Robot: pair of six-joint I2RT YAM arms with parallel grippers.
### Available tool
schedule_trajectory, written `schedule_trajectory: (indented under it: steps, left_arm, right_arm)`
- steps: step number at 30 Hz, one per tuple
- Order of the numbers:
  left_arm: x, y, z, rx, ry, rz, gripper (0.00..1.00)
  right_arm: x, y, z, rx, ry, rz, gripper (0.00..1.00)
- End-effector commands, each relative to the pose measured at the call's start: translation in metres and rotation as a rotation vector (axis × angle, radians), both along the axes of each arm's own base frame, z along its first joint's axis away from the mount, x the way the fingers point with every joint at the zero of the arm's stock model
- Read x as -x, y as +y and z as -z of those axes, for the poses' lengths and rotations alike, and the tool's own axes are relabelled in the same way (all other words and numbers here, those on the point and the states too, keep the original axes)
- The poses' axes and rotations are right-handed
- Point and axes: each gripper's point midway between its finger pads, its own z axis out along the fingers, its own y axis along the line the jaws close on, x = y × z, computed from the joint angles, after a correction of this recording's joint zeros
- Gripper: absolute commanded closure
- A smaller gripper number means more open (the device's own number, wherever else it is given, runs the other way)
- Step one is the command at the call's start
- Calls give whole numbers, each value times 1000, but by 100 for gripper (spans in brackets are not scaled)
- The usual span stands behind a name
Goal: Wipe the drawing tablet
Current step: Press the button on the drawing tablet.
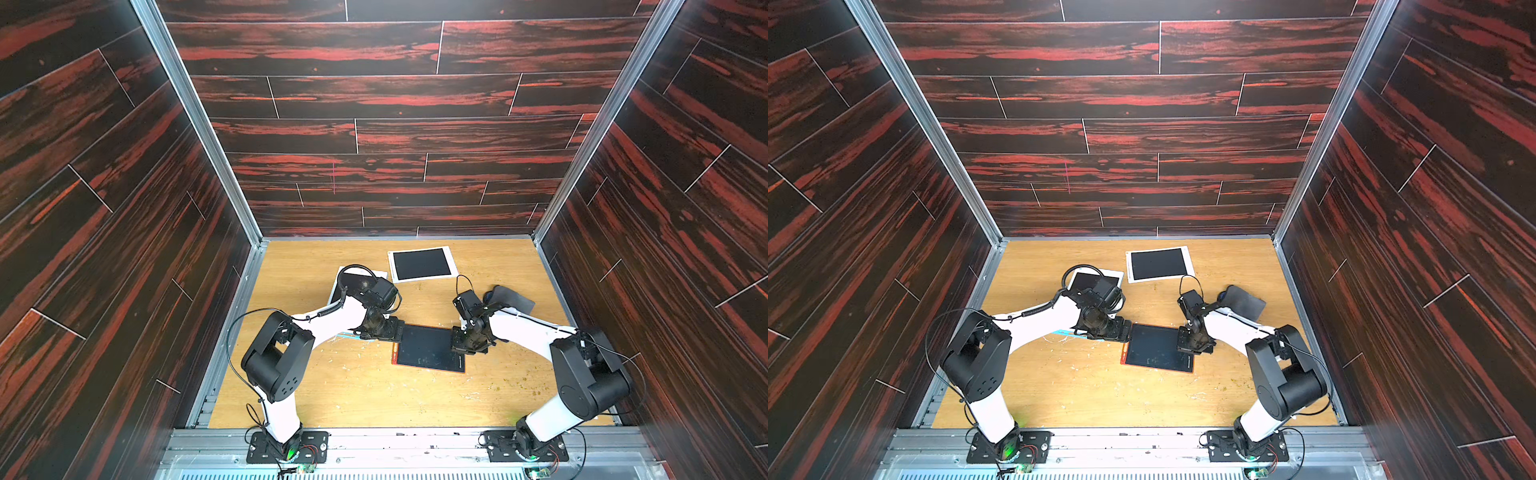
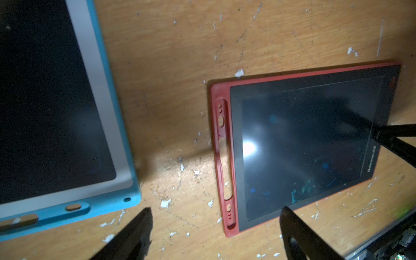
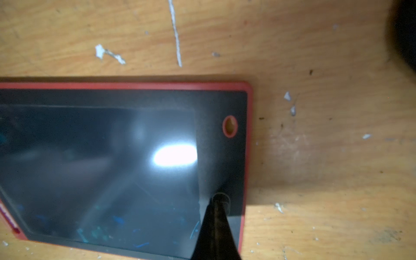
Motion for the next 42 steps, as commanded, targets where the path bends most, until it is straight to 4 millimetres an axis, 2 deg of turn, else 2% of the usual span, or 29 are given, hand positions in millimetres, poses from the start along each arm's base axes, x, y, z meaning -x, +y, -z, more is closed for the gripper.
schedule_trajectory:
  steps: [1, 7, 11, 16, 19, 27, 31, 38, 40, 42]
  left_arm:
    - [5, 5, 5, -13, 22, -4, 11]
    - [4, 4, 5, -12, 20, -2, 11]
    - [3, 3, 6, -8, 19, -2, 11]
    - [5, 4, 6, -11, 23, 0, 11]
    - [5, 4, 5, -9, 21, -1, 11]
    - [5, 5, 1, -5, 12, -2, 11]
    - [7, 5, 1, -3, 13, 0, 11]
    - [8, 7, -1, -7, 8, 2, 11]
    - [7, 7, -2, -6, 6, 0, 11]
    - [7, 7, -3, -7, 3, -3, 11]
  right_arm:
    - [17, -33, 31, 199, 78, 37, 100]
    - [23, -56, 33, 340, 99, 52, 100]
    - [34, -52, 43, 330, 132, 41, 100]
    - [39, -32, 47, 274, 144, 7, 100]
    - [38, -15, 48, 185, 154, -8, 100]
    - [64, 27, 80, -53, 293, -7, 100]
    - [66, 39, 81, -153, 312, 44, 100]
    - [70, 25, 80, -149, 322, 130, 100]
    - [65, 17, 74, -111, 287, 135, 100]
    - [51, 10, 58, -59, 224, 124, 100]
